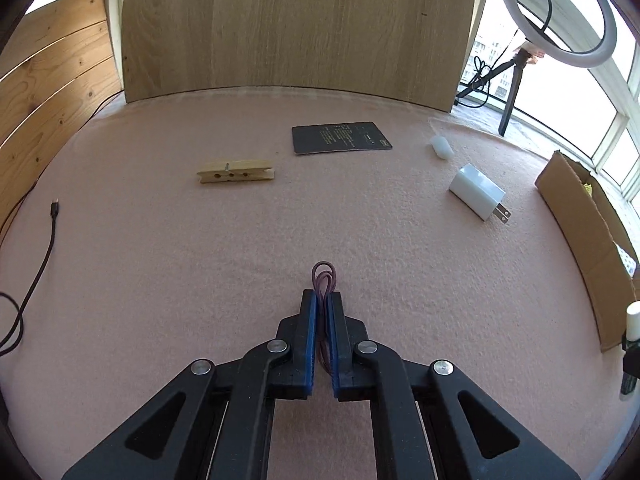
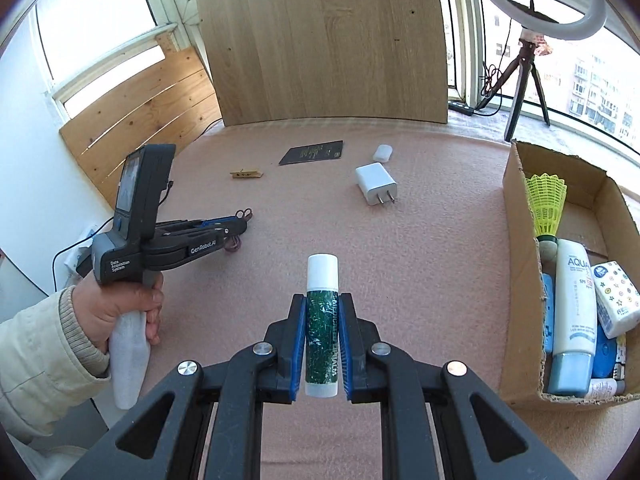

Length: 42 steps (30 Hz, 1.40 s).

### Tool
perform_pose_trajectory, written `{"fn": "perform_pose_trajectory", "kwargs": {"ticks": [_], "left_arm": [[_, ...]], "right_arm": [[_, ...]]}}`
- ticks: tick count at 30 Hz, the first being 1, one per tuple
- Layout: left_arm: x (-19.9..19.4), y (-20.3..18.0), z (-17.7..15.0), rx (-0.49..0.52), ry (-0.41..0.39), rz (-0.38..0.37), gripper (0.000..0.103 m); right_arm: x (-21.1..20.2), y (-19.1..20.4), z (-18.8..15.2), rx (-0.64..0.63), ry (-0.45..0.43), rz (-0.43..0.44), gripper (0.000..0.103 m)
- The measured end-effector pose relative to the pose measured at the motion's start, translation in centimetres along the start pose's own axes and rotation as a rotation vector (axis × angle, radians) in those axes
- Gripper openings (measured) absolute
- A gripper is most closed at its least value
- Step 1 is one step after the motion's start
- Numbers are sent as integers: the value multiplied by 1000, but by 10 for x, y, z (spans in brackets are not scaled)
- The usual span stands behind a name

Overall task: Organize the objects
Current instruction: 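Lift the glue stick with the right gripper while the left gripper grasps the rubber band, then carry the glue stick and rubber band with both grippers over the cardboard box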

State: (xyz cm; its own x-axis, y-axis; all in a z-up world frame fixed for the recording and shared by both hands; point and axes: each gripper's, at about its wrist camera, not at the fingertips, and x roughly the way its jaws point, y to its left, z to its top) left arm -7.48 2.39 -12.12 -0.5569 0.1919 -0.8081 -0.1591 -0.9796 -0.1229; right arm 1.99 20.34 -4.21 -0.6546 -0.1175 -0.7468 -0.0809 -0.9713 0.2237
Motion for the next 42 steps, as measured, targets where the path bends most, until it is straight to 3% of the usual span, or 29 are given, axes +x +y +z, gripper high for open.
{"fn": "perform_pose_trajectory", "kwargs": {"ticks": [8,16,23,30,42], "left_arm": [[-104,19,-39,-163,-96,-9,5],[-169,3,-33,-44,-178,0,5],[-197,-19,-24,23,-222,-7,5],[-188,-76,-12,97,-207,-41,5],[-140,-236,14,265,-158,-142,5]], "right_arm": [[11,30,14,-99,-27,58,14],[-25,72,23,-80,-147,-15,14],[-49,72,21,-70,-204,-63,14],[-71,33,12,-21,-231,-107,14],[-115,-102,-10,120,-257,-193,14]]}}
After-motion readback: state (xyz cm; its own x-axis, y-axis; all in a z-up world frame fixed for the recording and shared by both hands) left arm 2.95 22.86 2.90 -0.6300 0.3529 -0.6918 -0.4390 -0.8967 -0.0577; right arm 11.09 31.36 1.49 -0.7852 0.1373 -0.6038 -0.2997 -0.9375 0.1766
